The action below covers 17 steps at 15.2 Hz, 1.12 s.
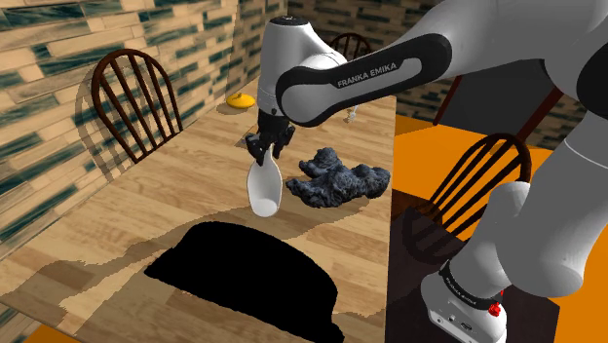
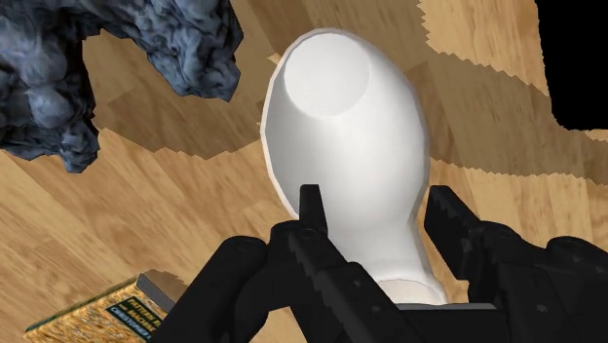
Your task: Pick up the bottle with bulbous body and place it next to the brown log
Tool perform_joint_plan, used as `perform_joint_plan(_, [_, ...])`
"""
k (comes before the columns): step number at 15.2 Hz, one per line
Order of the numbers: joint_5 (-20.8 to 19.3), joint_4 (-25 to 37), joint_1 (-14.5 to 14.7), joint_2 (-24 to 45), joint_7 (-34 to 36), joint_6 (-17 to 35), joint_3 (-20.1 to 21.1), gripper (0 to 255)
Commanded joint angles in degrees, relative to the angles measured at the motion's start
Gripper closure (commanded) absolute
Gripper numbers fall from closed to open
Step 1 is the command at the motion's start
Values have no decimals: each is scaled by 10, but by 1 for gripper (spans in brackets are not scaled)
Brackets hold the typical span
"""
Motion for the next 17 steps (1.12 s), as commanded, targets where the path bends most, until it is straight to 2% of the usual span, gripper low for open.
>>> perform_joint_plan(1, [0,0,0,0,0,0,0,255])
perform_joint_plan(2, [0,0,0,0,0,0,0,0])
perform_joint_plan(7, [0,0,0,0,0,0,0,0])
perform_joint_plan(11, [2,34,1,-33,-1,-67,1,0])
perform_joint_plan(17, [2,34,1,-33,-1,-67,1,0])
